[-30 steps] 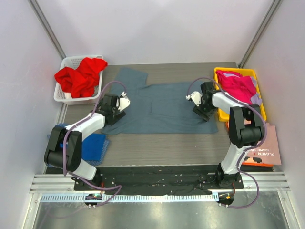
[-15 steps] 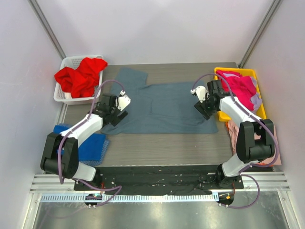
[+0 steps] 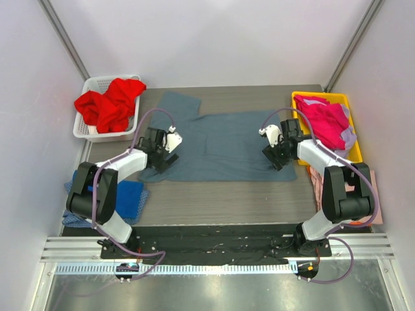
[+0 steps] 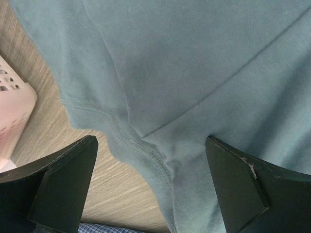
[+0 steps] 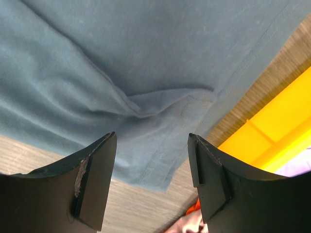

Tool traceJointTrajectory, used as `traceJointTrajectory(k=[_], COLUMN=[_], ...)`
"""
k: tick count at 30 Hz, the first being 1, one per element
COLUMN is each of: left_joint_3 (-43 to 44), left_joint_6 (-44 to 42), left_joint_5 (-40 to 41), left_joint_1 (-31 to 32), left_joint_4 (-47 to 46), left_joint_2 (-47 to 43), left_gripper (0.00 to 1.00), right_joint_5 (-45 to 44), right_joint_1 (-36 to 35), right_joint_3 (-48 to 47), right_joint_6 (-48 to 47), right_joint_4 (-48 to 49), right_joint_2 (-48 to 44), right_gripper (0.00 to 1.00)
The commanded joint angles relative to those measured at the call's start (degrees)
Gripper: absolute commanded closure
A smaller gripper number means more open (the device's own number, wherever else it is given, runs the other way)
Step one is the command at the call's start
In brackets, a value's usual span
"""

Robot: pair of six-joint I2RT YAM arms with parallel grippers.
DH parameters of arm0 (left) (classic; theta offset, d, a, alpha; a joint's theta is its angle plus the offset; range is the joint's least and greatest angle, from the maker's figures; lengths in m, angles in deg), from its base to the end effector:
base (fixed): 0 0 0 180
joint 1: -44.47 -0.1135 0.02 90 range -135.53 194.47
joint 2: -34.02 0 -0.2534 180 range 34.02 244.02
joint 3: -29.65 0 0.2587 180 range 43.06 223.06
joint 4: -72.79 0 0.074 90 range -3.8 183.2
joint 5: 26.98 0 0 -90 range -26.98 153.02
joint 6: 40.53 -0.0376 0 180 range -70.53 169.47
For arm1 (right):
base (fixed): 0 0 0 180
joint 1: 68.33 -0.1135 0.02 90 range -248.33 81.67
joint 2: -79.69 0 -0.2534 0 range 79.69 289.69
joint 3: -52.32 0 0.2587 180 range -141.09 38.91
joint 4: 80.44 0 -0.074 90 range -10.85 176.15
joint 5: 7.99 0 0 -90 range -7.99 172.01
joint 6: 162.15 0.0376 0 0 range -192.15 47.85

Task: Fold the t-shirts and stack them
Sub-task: Fold the flattened tshirt in 1/3 of the way

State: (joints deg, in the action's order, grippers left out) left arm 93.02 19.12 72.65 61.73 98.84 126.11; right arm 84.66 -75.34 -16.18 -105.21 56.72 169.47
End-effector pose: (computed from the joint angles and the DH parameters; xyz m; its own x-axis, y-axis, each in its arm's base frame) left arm 0.3076 -0.0890 0.1517 -0.5719 0.6993 -0.4288 0.5671 0.7147 0.4094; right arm 0.3063 0.0394 0.1726 -0.6710 -0.6315 -0.3885 -0.6061 0.7690 -0.2032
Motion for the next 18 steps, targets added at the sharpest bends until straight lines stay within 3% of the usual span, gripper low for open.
traceJointTrajectory(k=[1, 9, 18], left_joint_3=[0.8, -0.5, -7.0], left_joint_6=[-0.1, -1.4, -1.6], left_joint_5=[0.8, 2.4, 5.0], left_joint_1=[0.1, 0.4, 2.5], left_joint_4=[-2.2, -2.4, -1.6], left_joint_2=[2.5, 4.2, -0.1], left_gripper=[0.0, 0.0, 0.0], right_joint_5=[1.6, 1.9, 0.7], right_joint_1=[-0.1, -0.1, -0.1], right_joint_3=[1.2, 3.8, 8.6], right_joint_6=[0.8, 0.2, -2.7], right_joint_4=[4.6, 7.5, 6.1], right_joint_2=[1.2, 3.8, 1.4], right_gripper=[0.32, 0.33, 0.33])
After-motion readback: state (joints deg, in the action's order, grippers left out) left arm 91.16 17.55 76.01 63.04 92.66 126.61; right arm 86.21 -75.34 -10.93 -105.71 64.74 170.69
